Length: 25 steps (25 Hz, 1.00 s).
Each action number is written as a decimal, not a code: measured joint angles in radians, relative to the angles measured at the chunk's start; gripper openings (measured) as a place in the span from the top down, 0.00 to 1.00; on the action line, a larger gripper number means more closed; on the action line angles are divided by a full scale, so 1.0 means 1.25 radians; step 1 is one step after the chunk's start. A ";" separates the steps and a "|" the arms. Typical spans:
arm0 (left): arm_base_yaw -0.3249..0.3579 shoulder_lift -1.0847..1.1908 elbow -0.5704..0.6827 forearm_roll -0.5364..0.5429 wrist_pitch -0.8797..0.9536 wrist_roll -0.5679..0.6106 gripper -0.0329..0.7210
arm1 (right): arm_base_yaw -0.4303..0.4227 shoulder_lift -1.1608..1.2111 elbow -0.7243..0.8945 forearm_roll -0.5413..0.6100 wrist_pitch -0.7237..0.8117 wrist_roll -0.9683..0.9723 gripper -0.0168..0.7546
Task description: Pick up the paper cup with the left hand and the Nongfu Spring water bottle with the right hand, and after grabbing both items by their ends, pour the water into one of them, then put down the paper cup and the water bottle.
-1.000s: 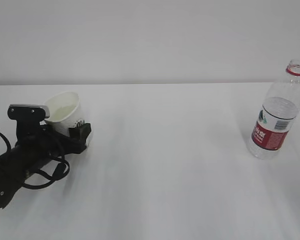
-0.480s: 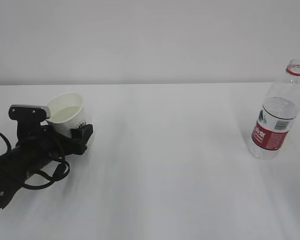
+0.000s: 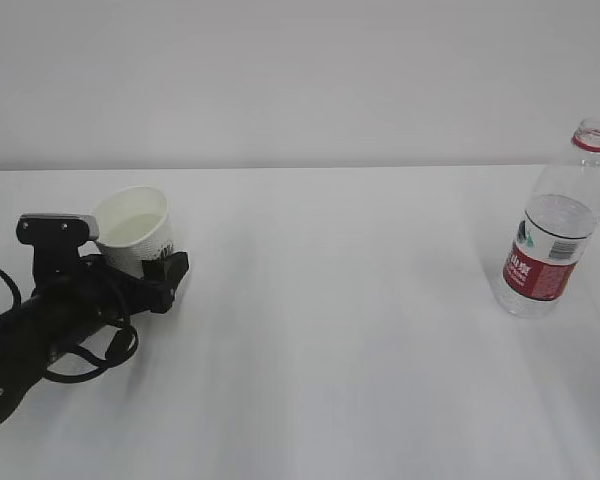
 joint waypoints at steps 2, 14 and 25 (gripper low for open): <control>0.000 0.000 0.022 0.003 0.000 -0.005 0.04 | 0.000 0.000 0.000 0.000 0.000 0.000 0.21; 0.000 -0.070 0.131 0.009 0.000 -0.007 0.04 | 0.000 0.000 0.000 0.000 0.000 0.000 0.21; 0.000 -0.171 0.217 0.028 0.000 -0.007 0.06 | 0.000 0.000 0.000 0.000 0.000 0.000 0.21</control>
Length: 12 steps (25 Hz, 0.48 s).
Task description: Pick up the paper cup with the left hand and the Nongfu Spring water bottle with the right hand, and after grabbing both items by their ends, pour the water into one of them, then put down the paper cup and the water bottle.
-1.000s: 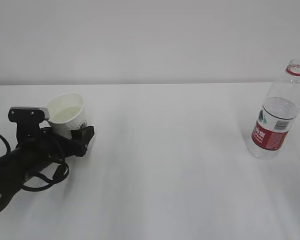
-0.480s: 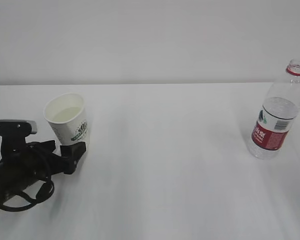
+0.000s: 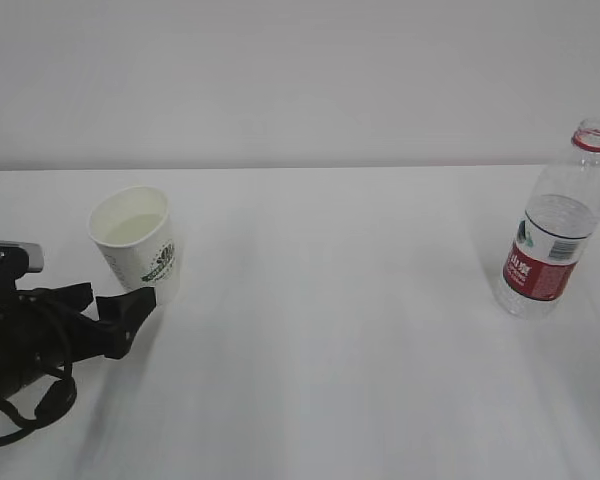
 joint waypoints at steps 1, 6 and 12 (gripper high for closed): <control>0.000 -0.012 0.007 0.008 0.000 -0.001 0.06 | 0.000 0.000 0.000 0.000 -0.004 0.000 0.21; 0.000 -0.090 0.021 0.053 0.000 -0.028 0.08 | 0.000 0.000 -0.017 0.000 -0.026 0.000 0.21; 0.000 -0.194 0.024 0.066 0.000 -0.034 0.09 | 0.000 0.000 -0.094 0.000 -0.023 0.000 0.21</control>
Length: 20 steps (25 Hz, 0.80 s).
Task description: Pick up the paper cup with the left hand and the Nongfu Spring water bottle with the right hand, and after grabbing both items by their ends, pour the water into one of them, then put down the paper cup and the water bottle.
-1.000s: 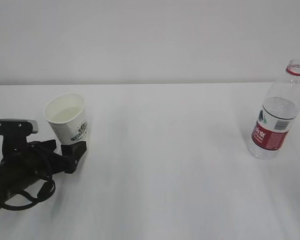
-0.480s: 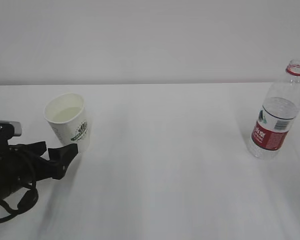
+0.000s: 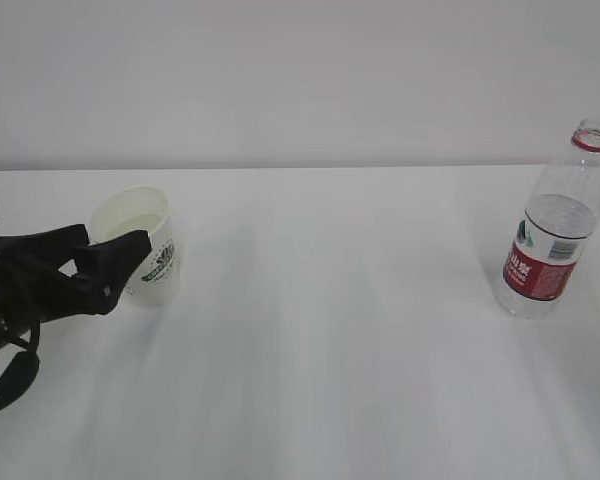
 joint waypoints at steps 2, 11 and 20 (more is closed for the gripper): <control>0.000 -0.032 0.000 0.000 0.000 -0.001 0.10 | 0.000 0.000 -0.024 0.000 0.001 0.000 0.21; 0.000 -0.186 0.003 0.001 0.001 -0.002 0.12 | 0.000 0.001 -0.079 0.000 0.068 0.000 0.21; 0.000 -0.337 0.005 -0.042 0.001 -0.013 0.16 | 0.000 -0.013 -0.160 0.000 0.153 0.000 0.21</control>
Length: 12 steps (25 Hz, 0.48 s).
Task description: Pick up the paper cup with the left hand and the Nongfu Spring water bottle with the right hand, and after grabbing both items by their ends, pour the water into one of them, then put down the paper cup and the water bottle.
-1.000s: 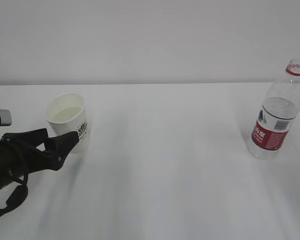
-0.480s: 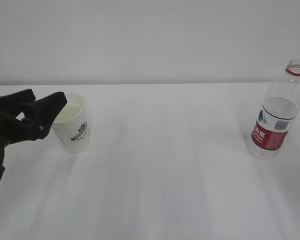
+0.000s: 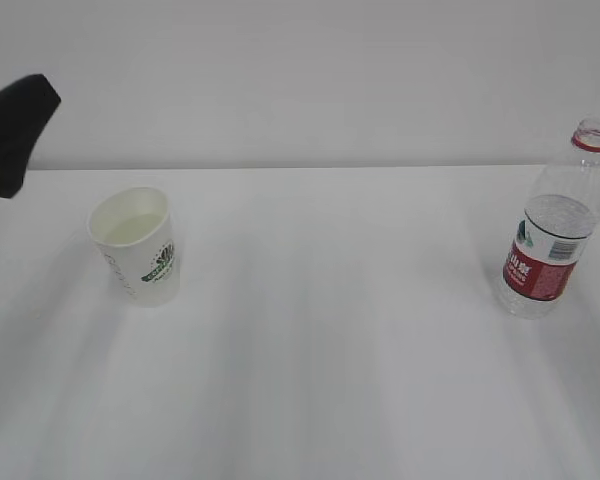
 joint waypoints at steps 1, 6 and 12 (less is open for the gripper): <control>0.000 -0.012 0.000 -0.005 0.000 -0.006 0.16 | 0.000 -0.009 -0.008 0.000 0.009 0.000 0.21; 0.000 -0.078 0.000 -0.008 0.002 -0.020 0.17 | 0.000 -0.060 -0.038 0.000 0.053 0.000 0.21; 0.000 -0.168 -0.025 -0.008 0.190 -0.020 0.17 | 0.000 -0.124 -0.064 0.000 0.101 0.000 0.21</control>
